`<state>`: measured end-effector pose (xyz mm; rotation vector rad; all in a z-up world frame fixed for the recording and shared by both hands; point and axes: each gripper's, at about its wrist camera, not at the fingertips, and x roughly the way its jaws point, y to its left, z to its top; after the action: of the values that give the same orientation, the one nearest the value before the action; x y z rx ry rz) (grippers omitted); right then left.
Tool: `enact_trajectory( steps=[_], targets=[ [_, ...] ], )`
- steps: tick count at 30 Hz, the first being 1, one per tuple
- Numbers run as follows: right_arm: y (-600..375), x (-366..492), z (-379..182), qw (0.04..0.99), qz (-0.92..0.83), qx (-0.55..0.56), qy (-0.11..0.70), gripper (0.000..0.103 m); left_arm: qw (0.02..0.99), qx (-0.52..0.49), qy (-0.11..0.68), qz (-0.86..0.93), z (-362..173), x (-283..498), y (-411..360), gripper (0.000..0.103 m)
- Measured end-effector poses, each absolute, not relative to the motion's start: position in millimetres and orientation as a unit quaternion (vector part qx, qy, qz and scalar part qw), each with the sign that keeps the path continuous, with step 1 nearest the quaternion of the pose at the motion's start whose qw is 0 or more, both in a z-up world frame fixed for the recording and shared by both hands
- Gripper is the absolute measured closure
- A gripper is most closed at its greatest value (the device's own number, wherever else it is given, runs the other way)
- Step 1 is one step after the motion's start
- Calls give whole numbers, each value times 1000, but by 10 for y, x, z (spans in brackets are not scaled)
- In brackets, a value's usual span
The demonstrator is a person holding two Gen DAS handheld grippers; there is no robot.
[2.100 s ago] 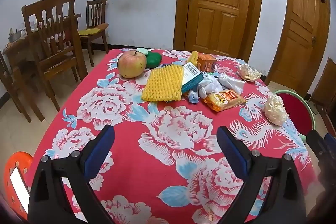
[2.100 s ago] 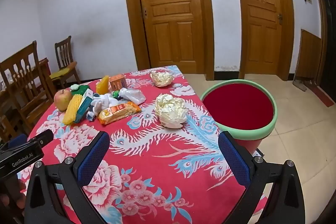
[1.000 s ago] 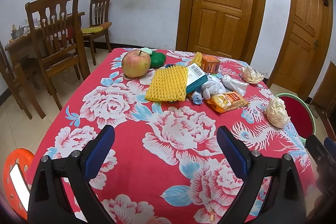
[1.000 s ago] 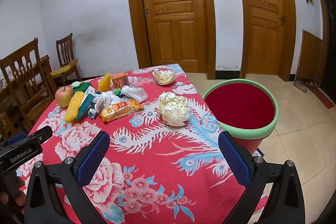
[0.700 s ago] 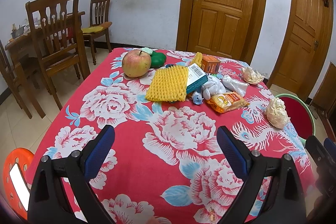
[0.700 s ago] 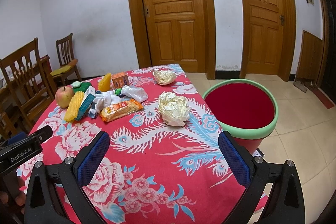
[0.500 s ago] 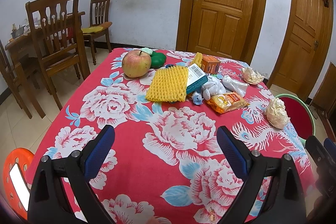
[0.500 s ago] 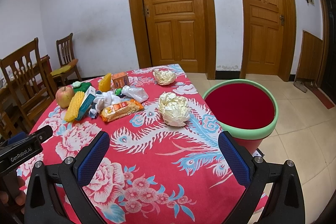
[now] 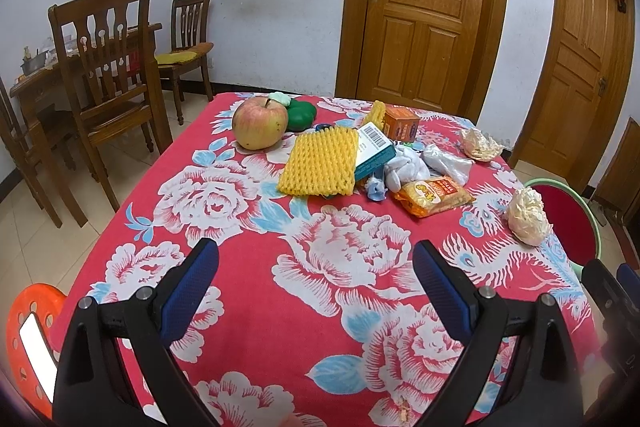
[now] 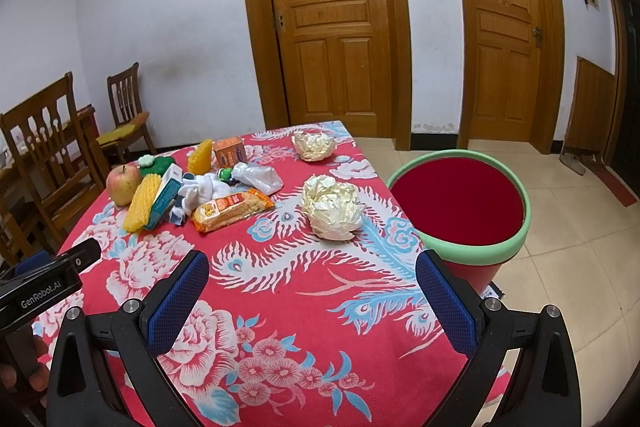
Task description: Collect trash
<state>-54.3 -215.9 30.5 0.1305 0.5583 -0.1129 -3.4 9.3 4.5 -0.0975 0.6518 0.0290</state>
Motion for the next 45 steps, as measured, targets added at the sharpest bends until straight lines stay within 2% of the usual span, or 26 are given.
enact_trajectory(
  steps=[36,45],
  targets=[
    [-2201,-479,283,954,-49,65,287,1,944,-43,325,18,22,-31,135,6],
    [-2294,-225,331,952,-44,54,299,1,938,-35,346,11,22,321,178,6]
  ],
)
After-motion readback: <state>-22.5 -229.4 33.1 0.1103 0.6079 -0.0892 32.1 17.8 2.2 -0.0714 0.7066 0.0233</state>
